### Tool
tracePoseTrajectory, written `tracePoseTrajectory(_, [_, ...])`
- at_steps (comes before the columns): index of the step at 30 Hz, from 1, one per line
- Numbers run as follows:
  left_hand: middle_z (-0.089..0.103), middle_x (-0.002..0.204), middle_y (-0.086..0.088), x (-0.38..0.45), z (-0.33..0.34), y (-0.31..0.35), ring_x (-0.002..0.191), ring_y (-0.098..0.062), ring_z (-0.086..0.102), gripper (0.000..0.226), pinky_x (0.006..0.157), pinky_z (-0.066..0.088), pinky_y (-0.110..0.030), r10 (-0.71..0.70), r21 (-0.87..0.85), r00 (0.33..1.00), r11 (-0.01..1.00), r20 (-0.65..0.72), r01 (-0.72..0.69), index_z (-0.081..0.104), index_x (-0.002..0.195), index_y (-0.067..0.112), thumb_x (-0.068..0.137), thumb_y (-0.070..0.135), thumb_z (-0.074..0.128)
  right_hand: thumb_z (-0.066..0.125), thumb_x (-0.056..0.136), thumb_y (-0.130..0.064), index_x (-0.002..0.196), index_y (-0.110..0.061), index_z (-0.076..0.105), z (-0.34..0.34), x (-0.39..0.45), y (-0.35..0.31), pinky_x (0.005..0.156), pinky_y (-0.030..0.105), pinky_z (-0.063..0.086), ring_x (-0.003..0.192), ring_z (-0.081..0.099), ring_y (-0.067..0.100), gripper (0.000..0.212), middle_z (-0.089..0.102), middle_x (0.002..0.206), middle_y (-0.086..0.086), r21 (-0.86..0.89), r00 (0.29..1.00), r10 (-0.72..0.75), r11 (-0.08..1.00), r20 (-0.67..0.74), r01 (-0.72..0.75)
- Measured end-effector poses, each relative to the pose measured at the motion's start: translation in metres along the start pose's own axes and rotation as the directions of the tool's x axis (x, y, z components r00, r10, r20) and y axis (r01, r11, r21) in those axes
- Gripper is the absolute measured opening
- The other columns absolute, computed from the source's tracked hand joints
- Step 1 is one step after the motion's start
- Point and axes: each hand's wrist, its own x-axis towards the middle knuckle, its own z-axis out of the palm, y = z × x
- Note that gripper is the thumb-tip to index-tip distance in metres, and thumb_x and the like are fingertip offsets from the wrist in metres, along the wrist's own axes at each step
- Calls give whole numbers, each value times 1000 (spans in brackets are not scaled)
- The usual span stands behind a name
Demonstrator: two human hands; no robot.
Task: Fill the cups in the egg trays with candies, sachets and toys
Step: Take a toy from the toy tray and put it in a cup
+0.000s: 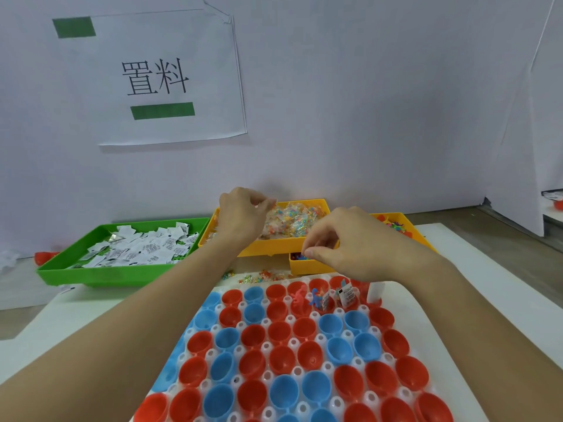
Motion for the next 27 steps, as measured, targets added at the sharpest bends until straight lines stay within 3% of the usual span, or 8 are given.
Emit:
tracePoseTrajectory(3, [72, 75, -1, -8, -10, 11, 63, -8, 60, 21, 66, 50, -29, -8, -126, 999, 992, -52, 1, 77, 85, 14, 95, 29, 65, 65, 95, -31, 93, -30, 77, 0, 0, 0, 73, 15, 51, 83, 63, -4, 12, 71, 91, -16, 11, 1000, 12, 1000, -25, -11])
tracePoseTrajectory(6, [71, 66, 0, -27, -25, 18, 53, -8, 60, 22, 55, 48, -23, -18, -227, 998, 973, 63, 32, 76, 81, 14, 95, 27, 65, 62, 96, -35, 103, -30, 75, 2, 1, -3, 83, 24, 54, 90, 61, -1, 15, 71, 98, -13, 10, 996, 24, 1000, -83, -23])
tracePoseTrajectory(9, [71, 63, -4, -52, -46, 21, 52, -12, 61, 18, 53, 52, -24, 22, -376, 975, 924, 223, 65, 75, 82, 9, 94, 21, 67, 59, 97, -41, 114, -33, 70, 4, 1, -11, 83, 28, 56, 88, 65, 1, 22, 71, 96, -13, 96, 993, 13, 995, -117, -1])
tracePoseTrajectory(12, [70, 62, -8, -77, -64, 19, 51, -13, 62, 8, 52, 53, -21, 53, -472, 951, 876, 305, 102, 74, 85, 12, 90, 17, 71, 62, 95, -40, 116, -34, 68, 6, -1, -19, 77, 28, 60, 80, 73, 2, 22, 74, 91, -11, 295, 999, -11, 955, -47, 24])
tracePoseTrajectory(16, [69, 60, -10, -93, -73, 18, 49, -14, 62, 8, 51, 52, -20, 46, -475, 945, 872, 323, 120, 71, 85, 10, 86, 17, 73, 70, 92, -24, 103, -31, 70, 10, -4, -28, 72, 20, 60, 77, 74, 5, 12, 77, 80, -9, 402, 997, -70, 914, 22, 55])
tracePoseTrajectory(21, [72, 67, -11, -94, -77, 23, 60, -18, 68, 2, 58, 55, -21, 80, -485, 938, 869, 336, 100, 71, 90, 12, 91, 13, 70, 73, 89, -12, 101, -20, 70, 10, -4, -30, 62, 12, 54, 71, 75, 10, 15, 77, 75, -2, 511, 1000, -13, 859, -17, 20])
tracePoseTrajectory(27, [74, 77, -13, -96, -77, 24, 68, -16, 73, 25, 61, 54, -16, 85, -515, 918, 846, 388, 139, 71, 97, 15, 87, -7, 65, 74, 89, -13, 102, -19, 68, 9, -3, -27, 63, 16, 56, 72, 75, 11, 16, 77, 75, -1, 520, 999, 23, 854, -50, 6])
